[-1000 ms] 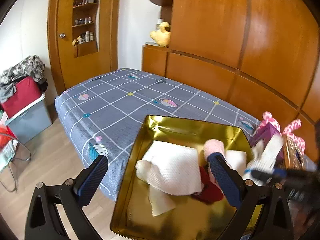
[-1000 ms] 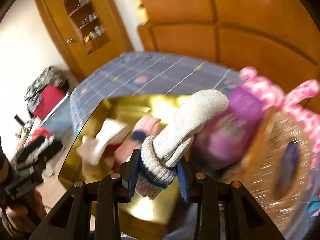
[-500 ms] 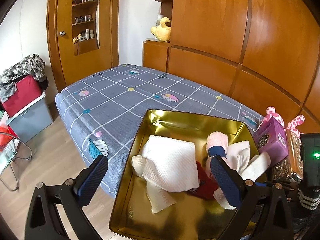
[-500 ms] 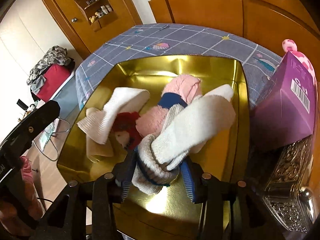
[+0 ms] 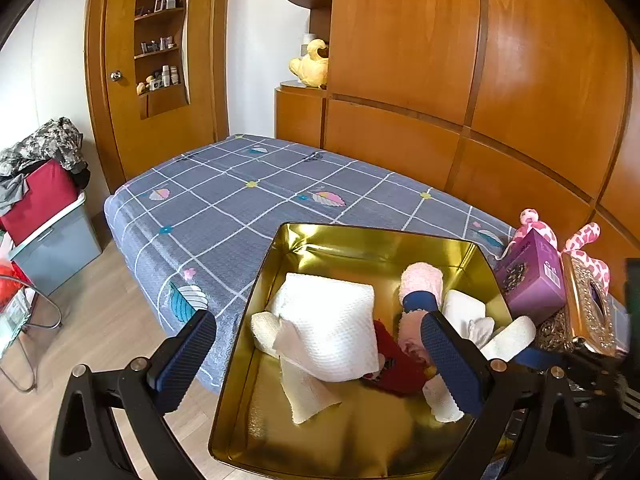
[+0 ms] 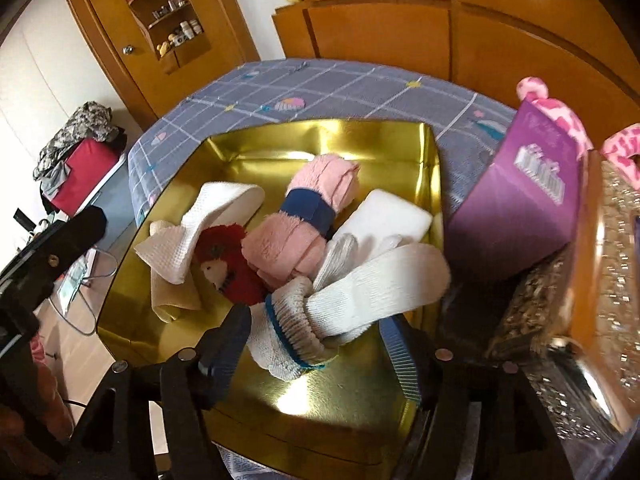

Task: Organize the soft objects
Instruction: 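Carry the white sock into the gold tray and open the right gripper, then move both grippers back over the remaining soft items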

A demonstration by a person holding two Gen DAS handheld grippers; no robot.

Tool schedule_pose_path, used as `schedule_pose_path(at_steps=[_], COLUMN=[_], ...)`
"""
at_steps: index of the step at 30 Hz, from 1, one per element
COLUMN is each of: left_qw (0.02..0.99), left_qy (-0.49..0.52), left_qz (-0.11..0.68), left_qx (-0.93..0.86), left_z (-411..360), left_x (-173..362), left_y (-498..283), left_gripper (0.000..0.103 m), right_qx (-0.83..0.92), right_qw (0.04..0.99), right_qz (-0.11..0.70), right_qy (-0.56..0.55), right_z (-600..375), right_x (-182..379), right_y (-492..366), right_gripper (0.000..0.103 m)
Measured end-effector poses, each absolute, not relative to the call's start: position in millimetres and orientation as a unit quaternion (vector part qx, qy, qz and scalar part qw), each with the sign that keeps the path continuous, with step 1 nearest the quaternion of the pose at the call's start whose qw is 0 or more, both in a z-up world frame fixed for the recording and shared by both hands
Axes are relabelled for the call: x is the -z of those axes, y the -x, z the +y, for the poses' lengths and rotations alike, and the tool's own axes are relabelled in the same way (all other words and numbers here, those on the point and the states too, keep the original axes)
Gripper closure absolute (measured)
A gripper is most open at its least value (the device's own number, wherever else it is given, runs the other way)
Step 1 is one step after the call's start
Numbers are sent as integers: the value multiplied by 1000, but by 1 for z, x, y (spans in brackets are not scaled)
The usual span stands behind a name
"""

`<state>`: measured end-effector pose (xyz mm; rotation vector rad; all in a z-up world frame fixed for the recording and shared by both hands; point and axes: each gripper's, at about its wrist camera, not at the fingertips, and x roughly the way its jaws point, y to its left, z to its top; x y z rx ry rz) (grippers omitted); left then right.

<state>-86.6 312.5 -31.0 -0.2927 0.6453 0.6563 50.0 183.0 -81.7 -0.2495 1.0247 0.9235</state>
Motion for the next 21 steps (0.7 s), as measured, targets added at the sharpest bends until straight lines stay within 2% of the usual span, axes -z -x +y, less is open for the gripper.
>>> schedule_pose_path(at_steps=[14, 21], left_qw=[899, 911], left_qy=[116, 81], left_qz=[316, 311], left_qx=[-280, -258], left_z=[283, 259], left_x=[30, 23], left_y=[79, 75], left_gripper=[0, 0], right_qx=[-399, -382], right_qw=[816, 835], right_qz=[391, 375], right_qy=[150, 126], right_z=[141, 97], right_x=[45, 29], right_y=[-24, -28], right_gripper=[35, 35])
